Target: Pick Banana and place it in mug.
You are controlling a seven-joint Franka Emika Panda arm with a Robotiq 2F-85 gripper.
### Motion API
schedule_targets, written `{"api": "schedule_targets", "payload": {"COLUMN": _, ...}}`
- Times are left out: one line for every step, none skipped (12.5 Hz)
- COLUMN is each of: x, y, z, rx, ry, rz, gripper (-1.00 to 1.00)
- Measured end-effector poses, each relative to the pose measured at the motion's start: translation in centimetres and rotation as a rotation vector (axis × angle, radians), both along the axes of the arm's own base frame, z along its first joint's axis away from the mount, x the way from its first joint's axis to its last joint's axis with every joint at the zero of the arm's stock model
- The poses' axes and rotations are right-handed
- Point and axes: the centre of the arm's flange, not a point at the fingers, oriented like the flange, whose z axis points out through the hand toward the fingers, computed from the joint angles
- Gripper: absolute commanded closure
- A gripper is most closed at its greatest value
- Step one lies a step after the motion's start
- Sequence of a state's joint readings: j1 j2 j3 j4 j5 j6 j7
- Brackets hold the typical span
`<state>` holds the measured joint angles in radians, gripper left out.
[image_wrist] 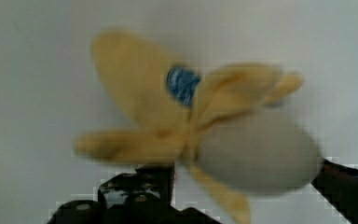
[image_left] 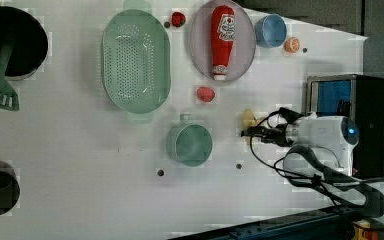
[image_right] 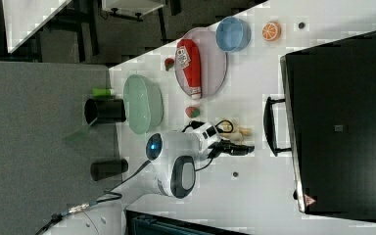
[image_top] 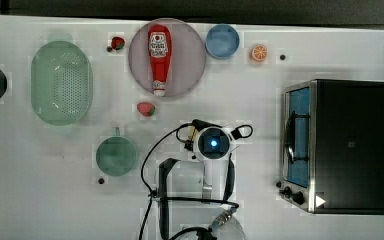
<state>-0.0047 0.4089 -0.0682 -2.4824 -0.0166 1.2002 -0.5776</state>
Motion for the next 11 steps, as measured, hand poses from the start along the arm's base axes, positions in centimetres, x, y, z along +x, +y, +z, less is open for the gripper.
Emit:
{"api": "schedule_targets", "payload": {"x": -0.1, "y": 0.4, "z": 0.0, "rx": 0.005, "ry": -0.008, "rz": 0.003, "gripper": -0.93}}
{"api": "schedule_targets", "payload": {"x": 0.1, "y": 0.4, "z": 0.4, "rx": 0.012, "ry": -0.028, "rz": -0.014, "gripper": -0.69}}
{"api": "schedule_targets", "payload": {"x": 0.7, "y": 0.5, "z": 0.8, "rx": 0.018, "ry": -0.045, "rz": -0.02, "gripper": -0.43}}
{"api": "schedule_targets", "payload": {"x": 0.9, "y": 0.4, "z": 1.4, "rx": 0.017, "ry": -0.057, "rz": -0.013, "gripper": -0.18}}
{"api": "schedule_targets", "payload": {"x": 0.9, "y": 0.4, "z": 1.6, "rx": 0.012, "ry": -0.057, "rz": 0.002, "gripper": 0.04}}
{"api": "schedule_targets", "payload": {"x": 0.8, "y": 0.2, "z": 1.8, "rx": 0.008, "ry": -0.06, "rz": 0.001, "gripper": 0.25}}
{"api": "schedule_targets", "payload": {"x": 0.9, "y": -0.2, "z": 1.9, "rx": 0.006, "ry": -0.072, "rz": -0.006, "gripper": 0.45}}
{"api": "schedule_targets", "payload": {"x": 1.2, "y": -0.4, "z": 2.1, "rx": 0.005, "ry": -0.072, "rz": -0.01, "gripper": 0.45}}
{"api": "schedule_targets", "payload": {"x": 1.4, "y": -0.3, "z": 2.3, "rx": 0.006, "ry": -0.078, "rz": -0.009, "gripper": 0.45}}
{"api": "schedule_targets", "payload": {"x": 1.7, "y": -0.2, "z": 2.7, "rx": 0.008, "ry": -0.088, "rz": -0.008, "gripper": 0.45}}
{"api": "schedule_targets", "payload": {"x": 1.8, "y": -0.1, "z": 3.3, "rx": 0.01, "ry": -0.091, "rz": -0.006, "gripper": 0.45}}
